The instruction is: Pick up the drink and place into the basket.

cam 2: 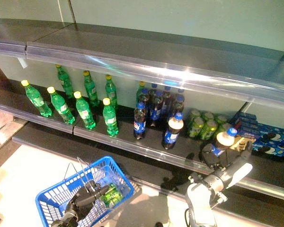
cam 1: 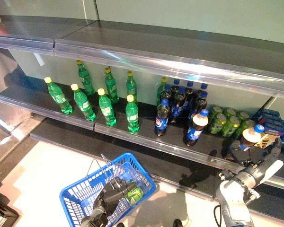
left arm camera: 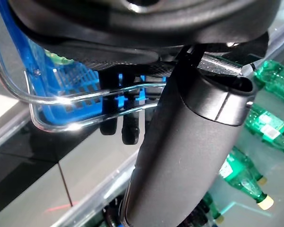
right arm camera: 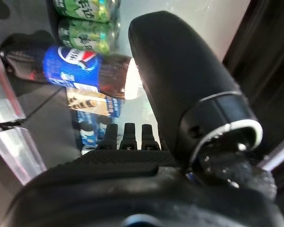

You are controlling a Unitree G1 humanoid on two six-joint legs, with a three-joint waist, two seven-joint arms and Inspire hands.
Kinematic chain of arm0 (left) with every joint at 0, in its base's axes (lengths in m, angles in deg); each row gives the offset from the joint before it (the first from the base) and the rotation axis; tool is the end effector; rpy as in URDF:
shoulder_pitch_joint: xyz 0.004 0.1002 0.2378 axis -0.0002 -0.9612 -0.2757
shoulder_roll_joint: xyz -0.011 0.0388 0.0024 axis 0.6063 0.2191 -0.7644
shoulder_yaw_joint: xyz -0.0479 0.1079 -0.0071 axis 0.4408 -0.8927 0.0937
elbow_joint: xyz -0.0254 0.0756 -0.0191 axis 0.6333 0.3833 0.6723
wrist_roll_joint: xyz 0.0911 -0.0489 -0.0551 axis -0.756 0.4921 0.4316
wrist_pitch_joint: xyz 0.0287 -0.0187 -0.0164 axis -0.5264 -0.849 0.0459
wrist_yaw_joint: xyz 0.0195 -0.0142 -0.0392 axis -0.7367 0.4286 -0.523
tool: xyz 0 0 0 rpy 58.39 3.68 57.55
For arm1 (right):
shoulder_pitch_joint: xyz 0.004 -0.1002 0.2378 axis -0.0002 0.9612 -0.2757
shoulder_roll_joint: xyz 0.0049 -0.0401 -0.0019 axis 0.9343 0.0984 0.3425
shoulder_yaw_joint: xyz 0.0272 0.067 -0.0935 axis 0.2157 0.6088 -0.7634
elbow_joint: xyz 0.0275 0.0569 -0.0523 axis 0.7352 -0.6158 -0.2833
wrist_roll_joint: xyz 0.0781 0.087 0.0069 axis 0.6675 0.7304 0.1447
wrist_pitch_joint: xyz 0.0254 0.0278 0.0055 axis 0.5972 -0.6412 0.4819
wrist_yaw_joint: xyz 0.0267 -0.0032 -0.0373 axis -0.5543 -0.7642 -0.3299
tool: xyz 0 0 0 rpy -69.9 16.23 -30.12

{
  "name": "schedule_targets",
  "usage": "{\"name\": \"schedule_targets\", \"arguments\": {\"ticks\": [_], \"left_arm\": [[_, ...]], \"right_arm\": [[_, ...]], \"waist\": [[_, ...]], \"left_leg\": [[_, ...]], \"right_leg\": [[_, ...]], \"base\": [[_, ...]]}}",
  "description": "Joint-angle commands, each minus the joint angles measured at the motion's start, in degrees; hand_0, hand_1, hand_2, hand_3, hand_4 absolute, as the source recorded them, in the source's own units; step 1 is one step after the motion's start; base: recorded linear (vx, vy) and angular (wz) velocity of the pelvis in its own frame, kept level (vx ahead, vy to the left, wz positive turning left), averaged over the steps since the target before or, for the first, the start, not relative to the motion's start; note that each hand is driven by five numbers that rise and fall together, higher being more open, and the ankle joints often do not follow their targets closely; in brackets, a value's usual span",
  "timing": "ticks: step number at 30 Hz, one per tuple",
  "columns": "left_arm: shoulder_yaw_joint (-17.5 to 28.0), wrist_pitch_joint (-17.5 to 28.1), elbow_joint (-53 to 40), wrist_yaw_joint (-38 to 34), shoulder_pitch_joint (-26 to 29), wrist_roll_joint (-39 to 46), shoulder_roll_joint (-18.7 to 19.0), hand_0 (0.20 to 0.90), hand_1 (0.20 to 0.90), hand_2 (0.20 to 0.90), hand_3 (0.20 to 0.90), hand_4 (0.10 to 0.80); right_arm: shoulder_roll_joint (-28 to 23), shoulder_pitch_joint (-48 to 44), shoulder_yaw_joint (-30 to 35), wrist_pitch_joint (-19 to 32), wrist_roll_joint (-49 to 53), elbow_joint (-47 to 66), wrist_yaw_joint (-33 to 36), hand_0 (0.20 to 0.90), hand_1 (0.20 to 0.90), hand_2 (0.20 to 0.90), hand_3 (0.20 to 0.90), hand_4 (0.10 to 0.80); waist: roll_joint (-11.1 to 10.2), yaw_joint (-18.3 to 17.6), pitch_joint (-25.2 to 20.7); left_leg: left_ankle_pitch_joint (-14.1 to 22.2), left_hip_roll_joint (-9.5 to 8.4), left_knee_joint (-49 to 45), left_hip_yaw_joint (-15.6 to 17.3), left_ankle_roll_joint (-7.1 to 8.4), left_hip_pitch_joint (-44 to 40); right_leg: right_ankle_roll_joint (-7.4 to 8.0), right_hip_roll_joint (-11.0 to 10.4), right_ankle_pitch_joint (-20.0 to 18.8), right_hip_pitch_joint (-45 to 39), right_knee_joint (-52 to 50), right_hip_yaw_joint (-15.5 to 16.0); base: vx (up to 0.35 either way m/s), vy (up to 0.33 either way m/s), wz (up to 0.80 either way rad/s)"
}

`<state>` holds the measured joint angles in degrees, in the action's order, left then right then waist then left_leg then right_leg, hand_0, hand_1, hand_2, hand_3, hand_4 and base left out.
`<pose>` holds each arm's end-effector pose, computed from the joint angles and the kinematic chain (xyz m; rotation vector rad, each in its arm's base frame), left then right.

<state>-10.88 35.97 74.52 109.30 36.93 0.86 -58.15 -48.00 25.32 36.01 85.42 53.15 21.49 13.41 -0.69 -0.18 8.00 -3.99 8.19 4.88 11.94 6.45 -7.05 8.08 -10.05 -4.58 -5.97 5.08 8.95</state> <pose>0.1009 0.2079 -0.0967 -0.7089 0.5448 -0.0185 0.1979 -0.2128 0.0022 -0.0904 0.0065 -1.0714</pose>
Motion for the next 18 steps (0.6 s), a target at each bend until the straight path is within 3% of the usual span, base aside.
{"name": "schedule_targets", "arguments": {"ticks": [1,18], "left_arm": [[1.6,6.8,-13.6,6.9,6.9,2.3,3.2,0.300,0.300,0.300,0.200,0.100],[-0.2,5.4,-11.6,8.2,7.2,2.2,5.1,0.300,0.300,0.300,0.200,0.100]], "right_arm": [[-3.7,-6.9,3.3,4.7,0.2,-0.1,4.0,0.900,0.900,0.900,0.900,0.800],[-7.5,-12.7,6.7,7.1,10.1,-10.1,0.5,0.900,0.900,0.900,0.900,0.800]], "waist": [[0.3,2.2,-3.5],[1.0,4.3,-1.9]], "left_leg": [[-0.5,1.78,-0.4,-2.9,-1.24,0.0],[-0.8,2.51,-0.6,-4.7,-0.89,0.7]], "right_leg": [[1.00,-4.3,-3.3,-0.4,-1.2,1.9],[0.98,-4.2,-3.2,-0.2,-1.7,2.2]], "base": [[0.060,-0.028,0.04],[0.054,-0.035,0.04]]}}
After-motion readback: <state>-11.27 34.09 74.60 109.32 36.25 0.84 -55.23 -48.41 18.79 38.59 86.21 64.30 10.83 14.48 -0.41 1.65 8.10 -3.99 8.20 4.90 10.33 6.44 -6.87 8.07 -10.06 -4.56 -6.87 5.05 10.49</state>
